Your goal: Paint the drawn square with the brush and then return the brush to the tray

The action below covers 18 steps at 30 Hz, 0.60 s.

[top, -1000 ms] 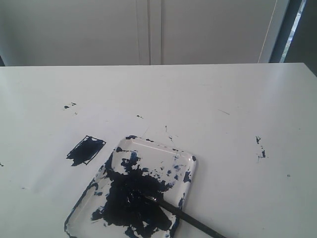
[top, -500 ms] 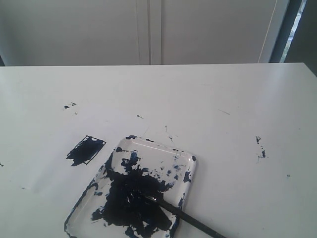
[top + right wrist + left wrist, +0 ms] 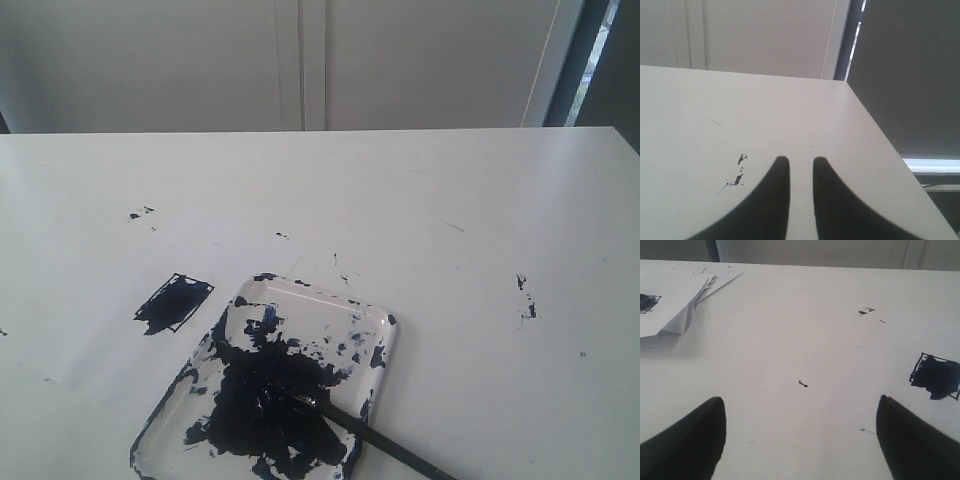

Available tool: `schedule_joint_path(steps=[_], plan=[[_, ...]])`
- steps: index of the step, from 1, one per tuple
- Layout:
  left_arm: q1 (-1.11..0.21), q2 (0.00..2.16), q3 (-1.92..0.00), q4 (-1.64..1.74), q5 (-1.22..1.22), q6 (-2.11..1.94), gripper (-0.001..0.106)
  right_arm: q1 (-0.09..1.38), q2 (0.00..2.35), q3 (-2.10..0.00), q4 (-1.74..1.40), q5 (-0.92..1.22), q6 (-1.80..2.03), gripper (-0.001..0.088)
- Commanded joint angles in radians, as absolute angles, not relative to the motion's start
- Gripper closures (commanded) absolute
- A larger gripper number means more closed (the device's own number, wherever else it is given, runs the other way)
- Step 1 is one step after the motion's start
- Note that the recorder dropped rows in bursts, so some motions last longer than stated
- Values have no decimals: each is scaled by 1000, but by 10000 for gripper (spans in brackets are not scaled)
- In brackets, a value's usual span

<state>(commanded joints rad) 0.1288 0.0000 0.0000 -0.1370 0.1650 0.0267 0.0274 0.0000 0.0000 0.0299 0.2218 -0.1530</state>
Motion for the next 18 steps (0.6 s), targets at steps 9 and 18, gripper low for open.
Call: schedule_joint_path(steps=[9, 18], plan=[[125, 0, 0, -133, 225, 40, 219, 27, 0, 0, 30, 222, -153, 697], [84, 0, 0, -125, 225, 68, 219, 27, 0, 0, 30, 222, -153, 697]])
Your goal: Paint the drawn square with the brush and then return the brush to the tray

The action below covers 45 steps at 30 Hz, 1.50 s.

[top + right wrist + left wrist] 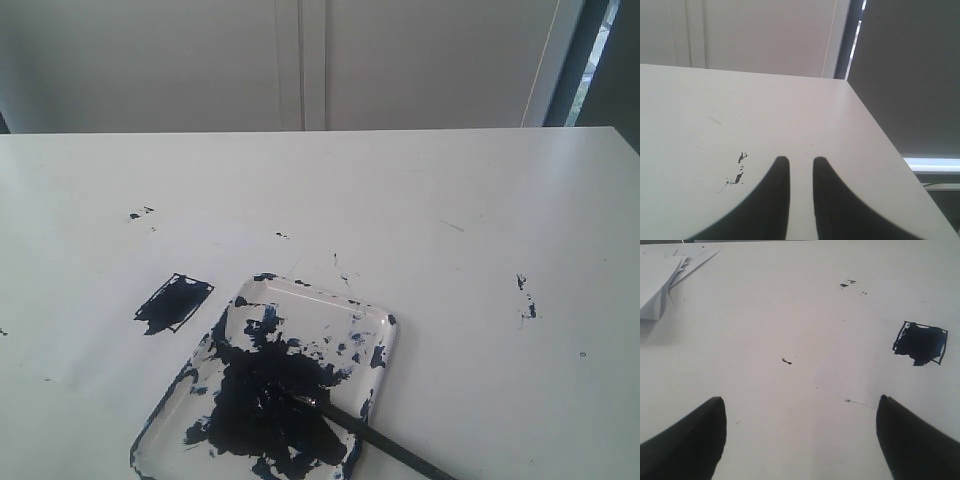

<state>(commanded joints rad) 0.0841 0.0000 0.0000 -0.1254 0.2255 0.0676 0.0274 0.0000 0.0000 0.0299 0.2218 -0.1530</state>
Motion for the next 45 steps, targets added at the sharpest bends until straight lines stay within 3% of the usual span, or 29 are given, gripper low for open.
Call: schedule_joint_path(steps=[27, 31, 33, 36, 45], plan=[[97, 0, 0, -123, 203, 53, 233, 27, 0, 0, 30, 222, -153, 697], [97, 0, 0, -123, 205, 53, 465, 27, 0, 0, 30, 222, -153, 697], [97, 0, 0, -123, 205, 53, 656, 27, 0, 0, 30, 222, -153, 697], [97, 0, 0, -123, 212, 53, 1039, 27, 0, 0, 30, 222, -153, 697], [97, 0, 0, -118, 232, 56, 1050, 27, 0, 0, 30, 222, -153, 697]])
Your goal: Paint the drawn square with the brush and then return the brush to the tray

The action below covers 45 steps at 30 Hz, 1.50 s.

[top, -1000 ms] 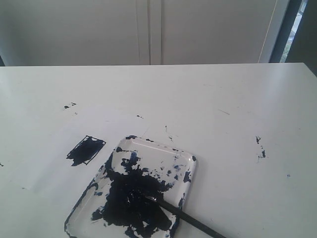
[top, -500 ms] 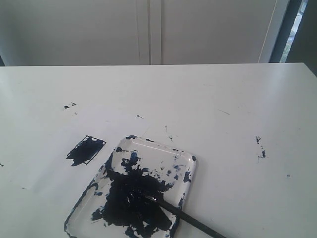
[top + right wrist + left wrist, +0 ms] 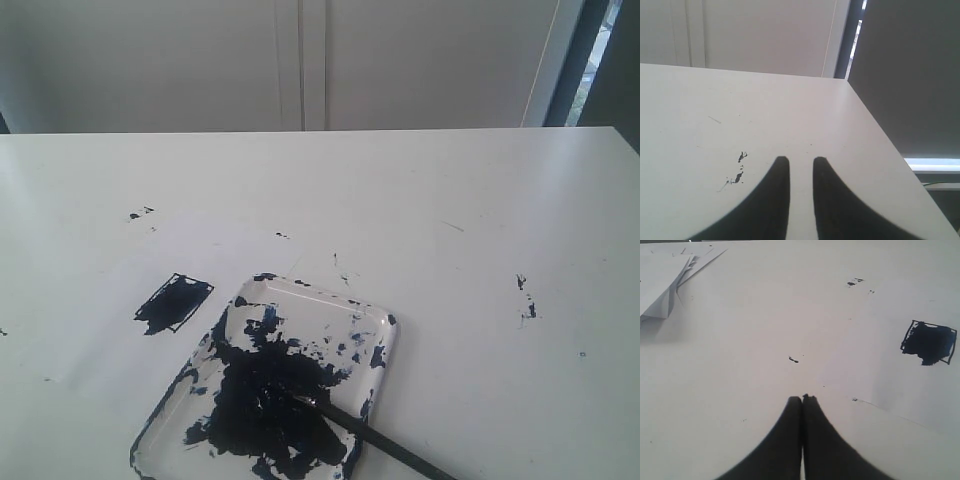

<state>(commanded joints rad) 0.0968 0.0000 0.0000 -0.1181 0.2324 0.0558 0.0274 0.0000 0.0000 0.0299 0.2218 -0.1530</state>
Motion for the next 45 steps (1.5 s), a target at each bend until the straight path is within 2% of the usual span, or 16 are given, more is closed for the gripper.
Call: schedule_joint_path(steps=[30, 32, 35, 45], plan=[[97, 0, 0, -118, 232, 56, 1050, 27, 0, 0, 25, 245, -153, 699], [97, 0, 0, -118, 232, 56, 1050, 27, 0, 0, 0, 277, -155, 740], [97, 0, 0, -118, 232, 56, 1050, 27, 0, 0, 0, 309, -153, 868], [97, 0, 0, -118, 232, 56, 1050, 27, 0, 0, -26, 293, -156, 868]])
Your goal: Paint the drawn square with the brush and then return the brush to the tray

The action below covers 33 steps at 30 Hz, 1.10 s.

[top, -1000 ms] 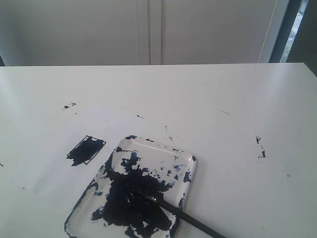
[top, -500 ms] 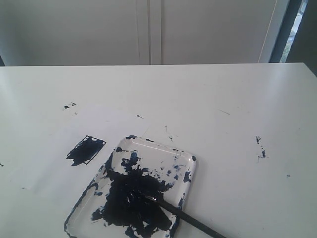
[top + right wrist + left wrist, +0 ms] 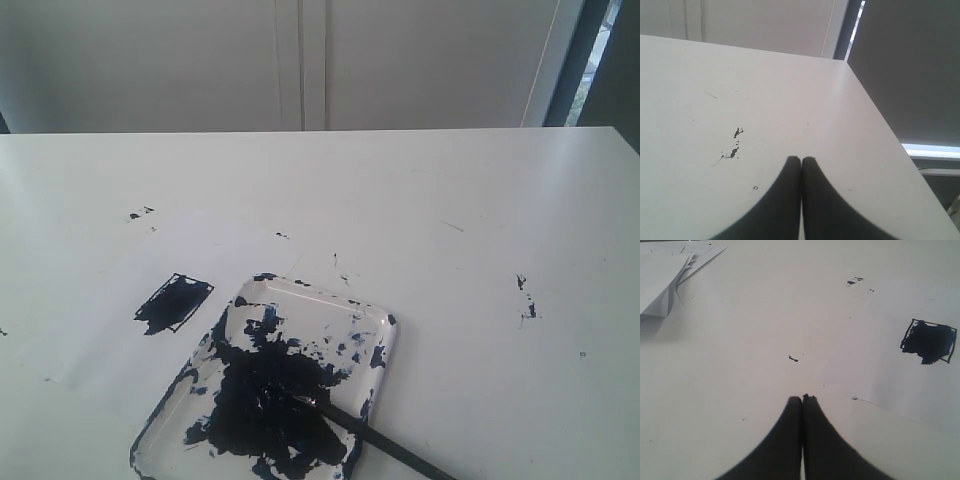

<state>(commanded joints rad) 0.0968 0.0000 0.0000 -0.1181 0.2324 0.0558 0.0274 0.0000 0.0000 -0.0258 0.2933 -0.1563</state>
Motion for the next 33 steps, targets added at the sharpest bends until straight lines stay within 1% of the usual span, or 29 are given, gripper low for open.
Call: schedule_joint_path(steps=[33], plan=[[97, 0, 0, -118, 232, 56, 1050, 27, 0, 0, -39, 261, -158, 868]])
